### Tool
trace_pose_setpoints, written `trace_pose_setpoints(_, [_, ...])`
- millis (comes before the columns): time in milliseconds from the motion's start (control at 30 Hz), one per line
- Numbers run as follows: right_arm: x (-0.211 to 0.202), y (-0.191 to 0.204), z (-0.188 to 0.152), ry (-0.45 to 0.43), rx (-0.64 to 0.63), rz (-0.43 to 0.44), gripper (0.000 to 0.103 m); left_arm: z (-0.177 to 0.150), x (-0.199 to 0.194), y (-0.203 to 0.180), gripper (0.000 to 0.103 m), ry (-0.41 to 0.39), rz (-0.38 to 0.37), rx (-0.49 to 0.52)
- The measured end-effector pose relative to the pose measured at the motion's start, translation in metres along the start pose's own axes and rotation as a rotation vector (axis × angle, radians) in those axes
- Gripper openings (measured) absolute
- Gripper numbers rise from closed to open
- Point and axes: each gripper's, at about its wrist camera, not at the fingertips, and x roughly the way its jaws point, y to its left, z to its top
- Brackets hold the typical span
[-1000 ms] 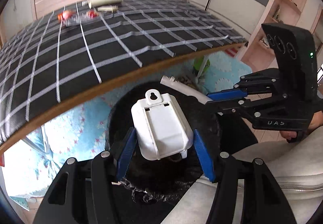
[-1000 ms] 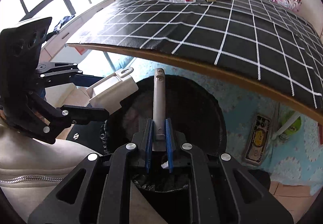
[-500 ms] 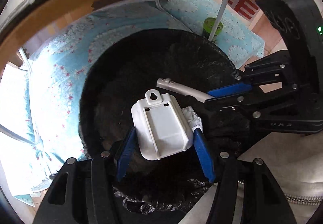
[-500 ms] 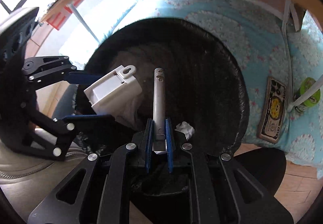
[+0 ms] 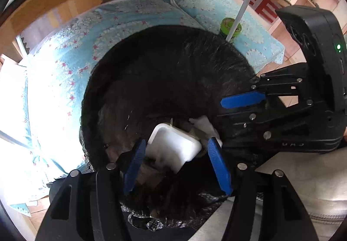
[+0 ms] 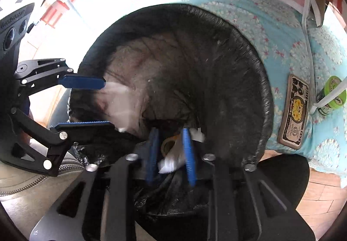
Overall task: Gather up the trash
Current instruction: 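Carry case and tube over the bin and open both tools to drop them, then move both tools back over the bed toward the pill pack and white box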
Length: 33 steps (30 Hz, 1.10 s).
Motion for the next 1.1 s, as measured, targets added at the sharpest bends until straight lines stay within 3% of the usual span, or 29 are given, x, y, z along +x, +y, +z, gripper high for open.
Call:
trace_pose_setpoints(467, [-0.046,0.005,0.014,-0.121,-0.020,-0.002,0.032,0.007,-0.055,-0.003,0.065,-0.131,0.028,-0.027])
trace_pose_setpoints(867, [-0.113,0.013,0.034,-0.277,-0.096,-0.028,0.032,0.025,-0.124,-0.008,0.065,-0.276,0.057,0.031])
trace_pose_setpoints(1100, [-0.145,0.015,0.051,-0.370,-0.135,-0.046,0.032,0.037,-0.155,0.010,0.065,-0.358,-0.016,-0.015])
